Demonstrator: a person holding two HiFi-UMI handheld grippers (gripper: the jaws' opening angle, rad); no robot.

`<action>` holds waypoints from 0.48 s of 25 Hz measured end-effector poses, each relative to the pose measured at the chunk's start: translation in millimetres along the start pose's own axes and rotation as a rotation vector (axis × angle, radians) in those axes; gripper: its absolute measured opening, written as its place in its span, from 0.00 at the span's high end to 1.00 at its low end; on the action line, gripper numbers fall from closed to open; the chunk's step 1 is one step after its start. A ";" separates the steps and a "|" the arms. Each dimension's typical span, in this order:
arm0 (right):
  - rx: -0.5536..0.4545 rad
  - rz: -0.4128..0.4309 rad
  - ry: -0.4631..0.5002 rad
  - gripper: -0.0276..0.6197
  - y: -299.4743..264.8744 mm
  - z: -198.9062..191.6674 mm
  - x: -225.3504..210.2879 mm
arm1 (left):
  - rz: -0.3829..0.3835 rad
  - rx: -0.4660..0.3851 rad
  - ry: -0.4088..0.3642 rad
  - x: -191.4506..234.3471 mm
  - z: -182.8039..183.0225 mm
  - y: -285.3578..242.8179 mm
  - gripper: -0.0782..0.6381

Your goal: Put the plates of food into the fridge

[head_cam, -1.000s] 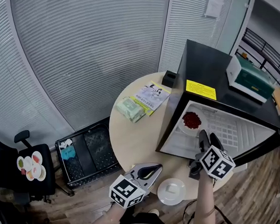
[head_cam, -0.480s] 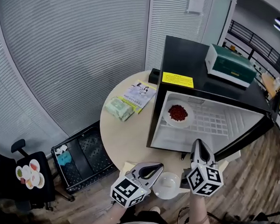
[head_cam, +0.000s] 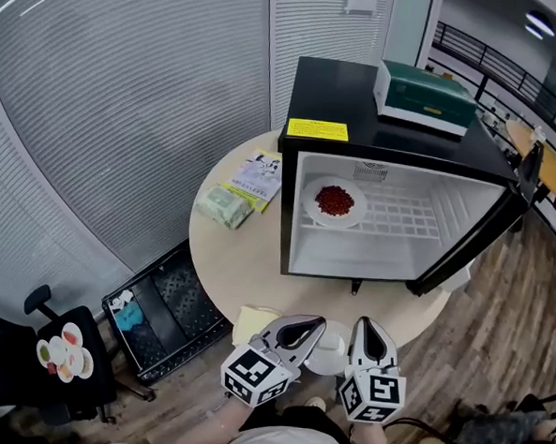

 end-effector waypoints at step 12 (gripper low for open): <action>0.002 -0.085 -0.081 0.94 53.5 -32.3 5.8 | -0.019 0.002 0.014 -13.1 -7.6 13.1 0.88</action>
Point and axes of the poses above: the fingertips, and each gripper's own axes: y backward along the fingers, x to its left, z out of its top, the point moved 8 cm from there along y, backward along the fingers, and after that the axes turned 9 degrees about -x, right-handed, at the moved point
